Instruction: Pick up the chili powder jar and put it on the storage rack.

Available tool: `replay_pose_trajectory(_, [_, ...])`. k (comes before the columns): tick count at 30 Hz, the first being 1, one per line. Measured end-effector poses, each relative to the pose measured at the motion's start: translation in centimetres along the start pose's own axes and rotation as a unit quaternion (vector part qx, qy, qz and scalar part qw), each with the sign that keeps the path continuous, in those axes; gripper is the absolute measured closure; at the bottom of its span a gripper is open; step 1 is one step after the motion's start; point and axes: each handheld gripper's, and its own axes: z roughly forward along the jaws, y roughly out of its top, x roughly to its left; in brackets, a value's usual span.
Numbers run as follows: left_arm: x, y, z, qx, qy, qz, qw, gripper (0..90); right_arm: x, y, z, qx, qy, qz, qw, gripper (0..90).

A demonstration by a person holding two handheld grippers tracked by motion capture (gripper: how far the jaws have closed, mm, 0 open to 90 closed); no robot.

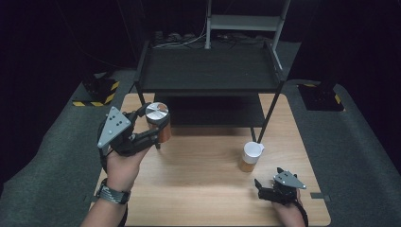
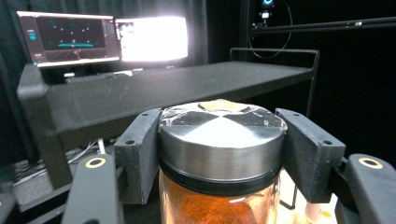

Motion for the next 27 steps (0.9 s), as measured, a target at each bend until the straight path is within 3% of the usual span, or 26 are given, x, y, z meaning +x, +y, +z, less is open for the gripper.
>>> replay_pose_trajectory(17, [0.3,3.9,3.7,-0.027,-0.011,-0.003,0.9996,34.6,-0.3,-0.2,-0.1,-0.004,0.005,0.008,0.9999,0.7])
replay_pose_trajectory(27, [0.6,5.5,5.7,-0.045,-0.001,-0.007,0.9990,34.6,-0.3,-0.2,-0.1,-0.005,0.004,0.008,0.9999,0.7])
